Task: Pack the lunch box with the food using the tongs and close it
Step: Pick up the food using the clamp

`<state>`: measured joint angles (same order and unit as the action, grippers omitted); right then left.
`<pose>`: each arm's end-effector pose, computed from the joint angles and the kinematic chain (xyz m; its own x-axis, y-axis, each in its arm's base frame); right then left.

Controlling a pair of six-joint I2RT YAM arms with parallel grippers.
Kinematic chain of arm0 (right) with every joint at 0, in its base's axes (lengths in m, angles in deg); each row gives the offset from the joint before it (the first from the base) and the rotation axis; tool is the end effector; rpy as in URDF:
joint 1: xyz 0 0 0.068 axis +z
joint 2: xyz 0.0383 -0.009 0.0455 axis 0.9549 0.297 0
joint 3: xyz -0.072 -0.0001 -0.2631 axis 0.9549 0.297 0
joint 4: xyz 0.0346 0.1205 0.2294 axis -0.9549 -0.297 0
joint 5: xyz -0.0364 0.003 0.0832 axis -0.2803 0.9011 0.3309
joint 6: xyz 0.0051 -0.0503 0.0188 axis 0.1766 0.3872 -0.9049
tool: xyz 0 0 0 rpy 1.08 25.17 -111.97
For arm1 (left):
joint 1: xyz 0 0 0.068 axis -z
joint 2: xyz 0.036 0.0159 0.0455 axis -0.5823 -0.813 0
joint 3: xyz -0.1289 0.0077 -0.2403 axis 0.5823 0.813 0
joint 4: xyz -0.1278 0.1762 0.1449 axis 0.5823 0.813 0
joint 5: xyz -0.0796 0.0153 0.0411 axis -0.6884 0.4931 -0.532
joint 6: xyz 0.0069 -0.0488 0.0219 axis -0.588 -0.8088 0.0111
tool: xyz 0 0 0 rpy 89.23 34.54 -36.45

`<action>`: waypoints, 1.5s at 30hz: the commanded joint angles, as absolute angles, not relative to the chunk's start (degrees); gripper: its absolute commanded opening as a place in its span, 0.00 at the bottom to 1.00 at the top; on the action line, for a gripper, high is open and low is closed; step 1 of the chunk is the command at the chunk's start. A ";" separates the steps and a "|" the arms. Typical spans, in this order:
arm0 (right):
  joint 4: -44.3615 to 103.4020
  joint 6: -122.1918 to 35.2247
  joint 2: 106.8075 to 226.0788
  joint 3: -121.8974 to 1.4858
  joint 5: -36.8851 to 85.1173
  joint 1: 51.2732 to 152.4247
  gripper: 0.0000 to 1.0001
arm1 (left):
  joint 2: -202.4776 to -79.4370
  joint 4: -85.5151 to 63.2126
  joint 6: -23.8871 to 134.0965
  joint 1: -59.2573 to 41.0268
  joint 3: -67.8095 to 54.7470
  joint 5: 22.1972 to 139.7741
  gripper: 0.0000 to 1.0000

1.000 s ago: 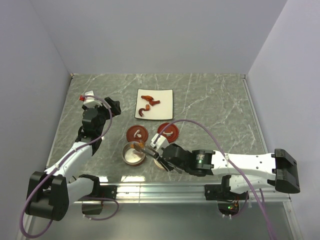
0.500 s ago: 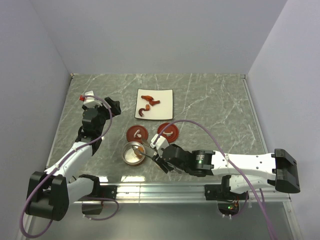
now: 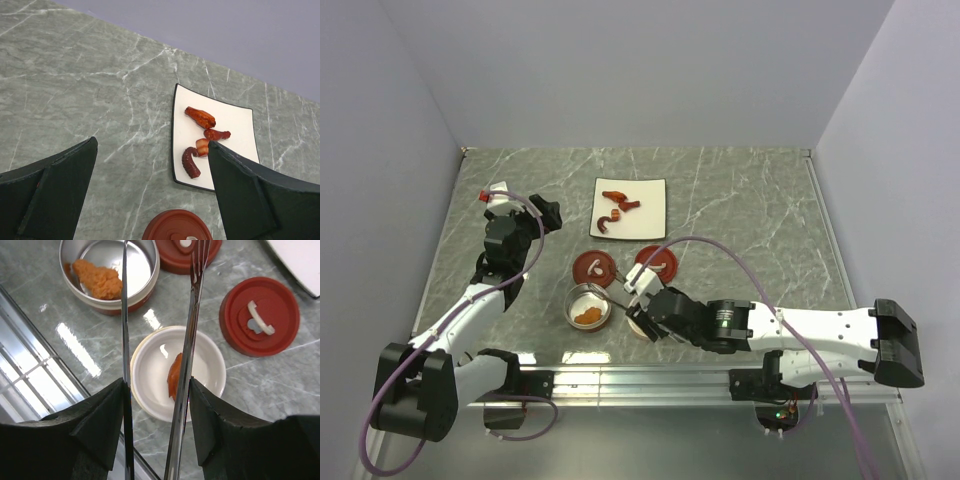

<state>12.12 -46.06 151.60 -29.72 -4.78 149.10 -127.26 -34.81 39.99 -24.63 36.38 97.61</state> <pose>0.0706 0.2369 0.2552 -0.2836 -0.5240 -0.8031 -0.8040 0.5864 -0.0988 0.2389 -0.0411 0.2524 -0.1232 -0.4289 -0.8949 -0.0097 0.9023 -0.4311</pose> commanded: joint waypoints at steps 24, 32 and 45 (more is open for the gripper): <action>23.52 -37.29 165.42 -42.84 1.79 129.95 0.56 | -128.66 -37.44 40.14 -24.45 36.19 97.33 0.99; 25.55 -37.20 170.70 -44.42 5.84 126.16 0.50 | -129.71 -37.44 40.40 -24.37 35.84 97.24 0.99; 25.02 -34.12 180.01 -49.96 7.86 123.17 0.48 | -128.57 -37.17 40.14 -24.45 36.19 97.77 1.00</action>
<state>23.33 -35.26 178.86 -46.94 7.61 123.88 -129.89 -34.89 40.03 -24.63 36.38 97.67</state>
